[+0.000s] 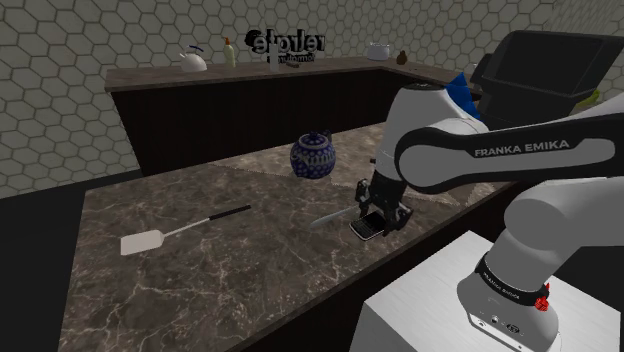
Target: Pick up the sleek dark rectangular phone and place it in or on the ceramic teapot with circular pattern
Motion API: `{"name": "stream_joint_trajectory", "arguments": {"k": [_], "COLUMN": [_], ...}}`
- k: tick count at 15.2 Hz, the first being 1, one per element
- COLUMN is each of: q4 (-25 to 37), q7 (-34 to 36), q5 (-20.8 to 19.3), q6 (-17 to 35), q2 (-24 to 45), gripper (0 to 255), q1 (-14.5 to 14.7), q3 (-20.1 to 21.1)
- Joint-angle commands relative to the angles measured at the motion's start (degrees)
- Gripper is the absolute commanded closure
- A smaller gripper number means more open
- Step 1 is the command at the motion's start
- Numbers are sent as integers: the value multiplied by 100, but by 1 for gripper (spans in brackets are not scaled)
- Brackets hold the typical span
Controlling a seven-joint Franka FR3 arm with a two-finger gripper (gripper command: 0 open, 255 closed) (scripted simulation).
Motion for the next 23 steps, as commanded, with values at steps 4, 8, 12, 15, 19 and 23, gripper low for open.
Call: {"name": "stream_joint_trajectory", "arguments": {"k": [4, 8, 12, 15, 19, 23], "q4": [192, 380, 589, 760, 1003, 1263], "q7": [73, 117, 154, 179, 210, 240], "q5": [-272, -485, -686, -827, -1003, -1166], "q6": [-487, -850, -1189, -1429, -1734, -2023], "q2": [-290, -466, -596, -666, -728, -757], "gripper": [255, 255, 255, 255, 255, 255], "q1": [23, 8, -22, -52, -97, -147], "q3": [-322, -565, -788, -942, -1134, -1309]}}
